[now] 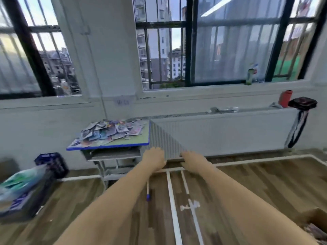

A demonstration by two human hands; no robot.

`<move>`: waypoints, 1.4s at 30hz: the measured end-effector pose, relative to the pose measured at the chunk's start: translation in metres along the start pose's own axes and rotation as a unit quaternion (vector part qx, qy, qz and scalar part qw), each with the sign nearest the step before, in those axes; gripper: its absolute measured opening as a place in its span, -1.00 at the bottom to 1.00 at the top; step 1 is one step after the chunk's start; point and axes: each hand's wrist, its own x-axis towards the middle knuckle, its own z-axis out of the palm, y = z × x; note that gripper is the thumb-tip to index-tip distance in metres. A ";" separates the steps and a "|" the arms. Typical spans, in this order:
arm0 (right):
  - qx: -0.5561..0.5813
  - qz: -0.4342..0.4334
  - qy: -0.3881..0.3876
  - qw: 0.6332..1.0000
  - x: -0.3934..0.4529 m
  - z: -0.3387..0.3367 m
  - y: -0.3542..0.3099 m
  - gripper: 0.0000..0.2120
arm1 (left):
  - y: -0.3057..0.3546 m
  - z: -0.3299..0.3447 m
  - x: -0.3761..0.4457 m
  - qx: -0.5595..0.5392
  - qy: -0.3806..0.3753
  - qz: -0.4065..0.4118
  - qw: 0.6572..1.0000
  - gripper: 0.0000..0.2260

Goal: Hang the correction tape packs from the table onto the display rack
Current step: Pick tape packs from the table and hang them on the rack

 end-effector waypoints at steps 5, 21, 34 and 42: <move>-0.008 -0.064 -0.003 0.998 0.125 -0.002 -0.039 -0.63 | -0.089 0.005 0.063 -0.018 -0.018 -0.066 0.998 -0.68; -0.018 -0.150 -0.106 0.983 0.423 0.047 -0.137 -0.57 | -0.298 0.090 0.228 -0.069 -0.068 -0.188 0.977 -0.67; 0.013 -0.047 -0.183 0.982 0.597 0.115 -0.158 -0.58 | -0.419 0.193 0.377 -0.126 -0.108 -0.164 0.972 -0.64; 0.103 0.049 -0.174 0.978 0.693 0.136 -0.139 -0.60 | -0.452 0.229 0.472 -0.235 -0.054 -0.242 0.940 -0.68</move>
